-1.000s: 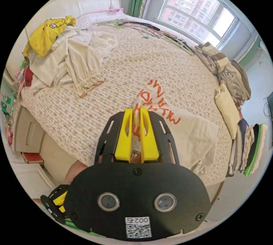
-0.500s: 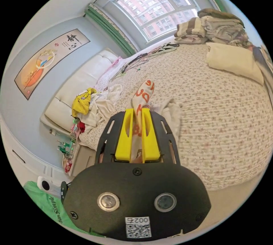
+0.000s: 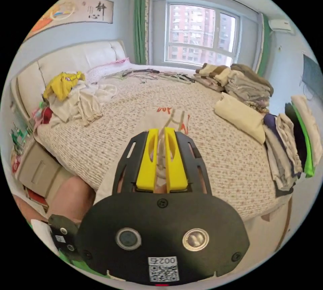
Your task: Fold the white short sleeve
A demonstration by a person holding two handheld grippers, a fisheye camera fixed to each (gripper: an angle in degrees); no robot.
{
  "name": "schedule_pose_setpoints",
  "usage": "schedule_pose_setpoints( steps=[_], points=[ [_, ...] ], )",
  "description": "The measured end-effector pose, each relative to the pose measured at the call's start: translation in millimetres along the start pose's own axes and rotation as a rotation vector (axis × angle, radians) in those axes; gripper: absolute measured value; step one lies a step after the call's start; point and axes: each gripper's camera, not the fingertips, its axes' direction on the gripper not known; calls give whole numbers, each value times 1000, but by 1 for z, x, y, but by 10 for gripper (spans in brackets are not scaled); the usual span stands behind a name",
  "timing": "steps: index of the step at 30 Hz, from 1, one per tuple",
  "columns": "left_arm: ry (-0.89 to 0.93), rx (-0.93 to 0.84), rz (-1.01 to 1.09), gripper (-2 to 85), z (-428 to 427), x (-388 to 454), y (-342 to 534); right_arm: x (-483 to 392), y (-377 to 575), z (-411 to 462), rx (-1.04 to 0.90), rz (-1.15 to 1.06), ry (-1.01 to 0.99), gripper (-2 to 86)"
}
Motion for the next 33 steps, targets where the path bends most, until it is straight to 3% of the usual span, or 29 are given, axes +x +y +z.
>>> schedule_pose_setpoints(
  steps=[2,4,10,15,19,22,24,26,27,30,33],
  points=[
    [19,1,-22,-12,-8,-8,4,-8,13,45,-123,15,22,34],
    [10,45,-41,-11,-26,-15,10,4,33,44,-11,73,-56,31],
    [-149,329,-121,-9,-85,-50,0,28,42,23,-5,187,-255,19],
    [-219,268,-192,-9,-55,-96,-64,18,45,-49,119,181,-226,-5],
    [-272,291,-202,-9,-38,-120,-108,-18,64,-89,87,138,-224,-7],
    [-262,255,-205,-9,-16,-143,-145,-48,95,-93,74,138,-130,-7],
    [-302,112,-235,-9,28,-166,-164,-67,112,-67,6,112,-14,-7],
    [-275,24,-262,-9,65,-179,-160,-80,133,-43,54,106,9,-8],
    [-296,89,-253,-9,61,-179,-154,-88,143,-45,125,90,35,-8],
    [-340,72,-236,-9,56,-176,-161,-112,145,-54,109,34,139,-8],
    [-272,100,-282,-9,38,-192,-158,-108,152,-64,119,76,80,-8]
  ],
)
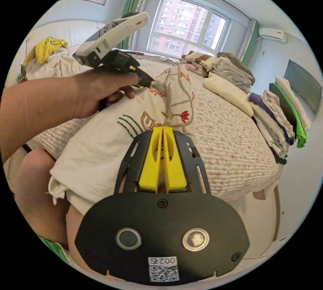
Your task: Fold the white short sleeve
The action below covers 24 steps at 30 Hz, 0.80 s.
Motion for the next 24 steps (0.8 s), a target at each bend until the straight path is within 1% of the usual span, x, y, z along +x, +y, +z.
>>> schedule_pose_setpoints(
  steps=[2,3,5,8,11,14,15,17,19,21,24],
  points=[
    [48,-15,-64,-9,-19,-16,0,9,0,-9,-18,50,-64,-8],
    [73,7,-116,-9,-36,-26,5,15,-1,-18,-35,81,-100,-7],
    [135,65,-147,-9,-63,-40,21,18,-1,-35,-60,95,-130,-7],
    [254,88,-191,-9,-89,-64,58,15,16,-74,11,143,-108,-4],
    [307,99,-262,-8,-106,-88,99,0,43,-107,92,163,-76,8],
    [346,209,-242,-4,-137,-96,130,-22,72,-127,125,157,-40,49],
    [340,214,-207,4,-146,-95,136,-29,83,-133,130,155,-43,54],
    [335,183,-171,25,-155,-94,141,-37,96,-142,148,140,-39,59],
    [360,133,-183,55,-156,-97,144,-43,106,-156,198,115,6,61],
    [472,52,-234,97,-150,-106,145,-42,109,-159,187,113,5,58],
    [586,-36,-277,132,-139,-111,142,-37,115,-157,139,135,-4,56]
  ],
)
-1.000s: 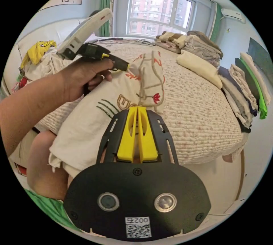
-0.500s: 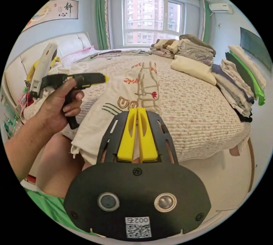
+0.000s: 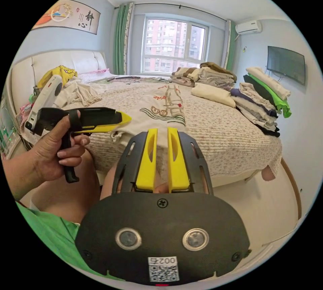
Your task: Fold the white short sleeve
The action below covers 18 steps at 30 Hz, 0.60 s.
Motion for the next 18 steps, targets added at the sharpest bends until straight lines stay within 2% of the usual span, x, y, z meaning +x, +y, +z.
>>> schedule_pose_setpoints(
  steps=[4,7,11,18],
  points=[
    [-59,-118,-12,123,16,-1,-9,4,11,-7,5,8,16,44],
    [-103,-120,0,94,8,0,-18,7,17,-7,0,-3,24,40],
    [-68,-111,0,61,-14,1,-32,15,18,-3,6,-11,41,45],
    [-45,-138,-83,49,-65,-21,-35,50,-22,35,-34,29,-63,84]
  ],
)
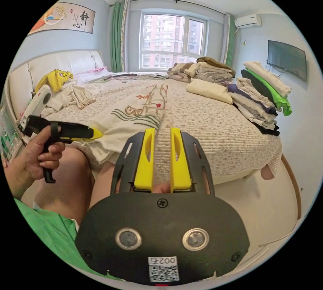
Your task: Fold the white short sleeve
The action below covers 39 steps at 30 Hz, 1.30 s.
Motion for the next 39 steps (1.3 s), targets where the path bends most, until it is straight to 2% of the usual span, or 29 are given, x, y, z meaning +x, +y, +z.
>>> schedule_pose_setpoints(
  steps=[4,11,13,19,22,25,27,30,34,37,39],
  points=[
    [5,-8,-28,49,-22,-15,18,10,-32,43,-77,28,-127,102],
    [-114,8,58,48,-50,-7,55,-3,-61,118,-158,-11,-162,124],
    [-115,10,57,48,-50,-8,59,4,-58,151,-236,42,-216,129],
    [-133,-27,61,48,-46,-8,53,45,-43,189,-279,172,-429,108],
    [-86,-31,25,48,-49,-16,52,53,-42,187,-271,148,-369,116],
    [49,-27,-69,48,-55,-32,49,55,-34,173,-237,87,-316,111],
    [183,-17,-145,48,-62,-45,47,60,-22,165,-220,71,-319,104],
    [283,-12,-189,47,-69,-53,44,69,3,149,-187,-1,-375,96],
    [330,9,-182,47,-81,-49,36,78,34,141,-185,-124,-267,98],
    [295,40,-147,45,-95,-40,28,97,37,147,-203,-55,-285,107],
    [190,41,-124,46,-103,-32,23,109,33,151,-187,11,-334,111]
  ],
)
